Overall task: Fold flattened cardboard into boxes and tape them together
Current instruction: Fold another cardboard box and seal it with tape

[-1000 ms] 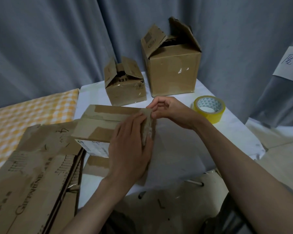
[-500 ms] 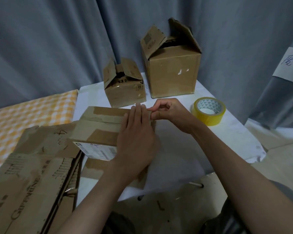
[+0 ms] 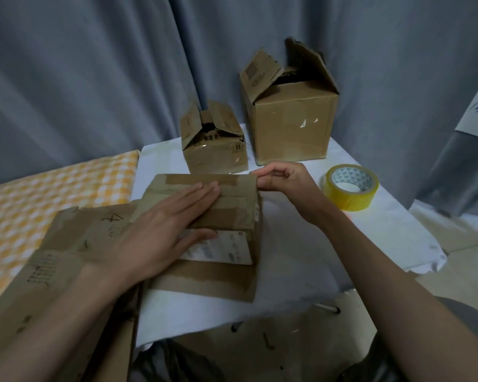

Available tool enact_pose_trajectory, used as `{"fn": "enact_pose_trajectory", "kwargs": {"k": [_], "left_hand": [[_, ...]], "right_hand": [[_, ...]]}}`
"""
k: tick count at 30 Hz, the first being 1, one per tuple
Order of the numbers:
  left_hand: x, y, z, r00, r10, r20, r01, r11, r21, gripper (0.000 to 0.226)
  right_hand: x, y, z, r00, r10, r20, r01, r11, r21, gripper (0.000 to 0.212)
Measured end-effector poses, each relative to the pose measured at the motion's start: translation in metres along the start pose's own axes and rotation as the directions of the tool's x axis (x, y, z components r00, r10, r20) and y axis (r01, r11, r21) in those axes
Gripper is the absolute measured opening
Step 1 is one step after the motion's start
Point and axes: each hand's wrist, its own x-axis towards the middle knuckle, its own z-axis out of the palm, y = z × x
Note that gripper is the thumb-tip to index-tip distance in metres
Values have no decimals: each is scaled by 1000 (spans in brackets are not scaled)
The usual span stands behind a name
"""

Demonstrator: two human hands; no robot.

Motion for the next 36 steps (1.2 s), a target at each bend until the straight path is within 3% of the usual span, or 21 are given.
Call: {"fn": "enact_pose_trajectory", "kwargs": {"k": [5, 8, 11, 14, 16, 20, 24, 28, 30, 33, 36], "left_hand": [[29, 29, 18, 987, -93, -129, 121, 967, 224, 76], [52, 50, 32, 959, -163, -231, 219, 945, 245, 74], [71, 64, 42, 942, -225, -248, 281, 934, 221, 68], [69, 53, 34, 966, -157, -205, 160, 987, 1, 66], [56, 30, 18, 985, -55, -164, 33, 990, -136, 68], [25, -21, -6, 996, 78, 40, -70, 982, -174, 94], [13, -41, -3, 971, 212, 107, -200, 973, -115, 98], [19, -38, -3, 972, 222, 77, -214, 972, -100, 97], [21, -35, 1, 981, 192, 40, -189, 980, -65, 98], [27, -15, 13, 998, 61, -27, -61, 998, -11, 102], [42, 16, 27, 983, 40, -180, -24, 995, 92, 105]], "right_hand": [[-3, -12, -9, 984, -3, -176, -10, 997, -72, 29], [-5, -20, -26, 929, -135, -344, -4, 927, -375, 21], [-13, -24, -48, 894, -123, -431, -133, 846, -516, 15], [-22, -23, -63, 886, 6, -463, -287, 792, -538, 11], [-26, -24, -73, 880, 33, -475, -362, 694, -622, 9], [-35, -30, -92, 864, 162, -476, -493, 463, -737, 20], [-45, -26, -95, 893, 250, -374, -437, 283, -854, 41], [-53, -19, -97, 927, 103, -361, -375, 204, -904, 19], [-54, -20, -99, 931, -36, -364, -345, 246, -906, 21], [-53, -28, -98, 915, -210, -344, -234, 419, -877, 17], [-54, -39, -88, 889, -296, -350, -126, 575, -808, 20]]}}
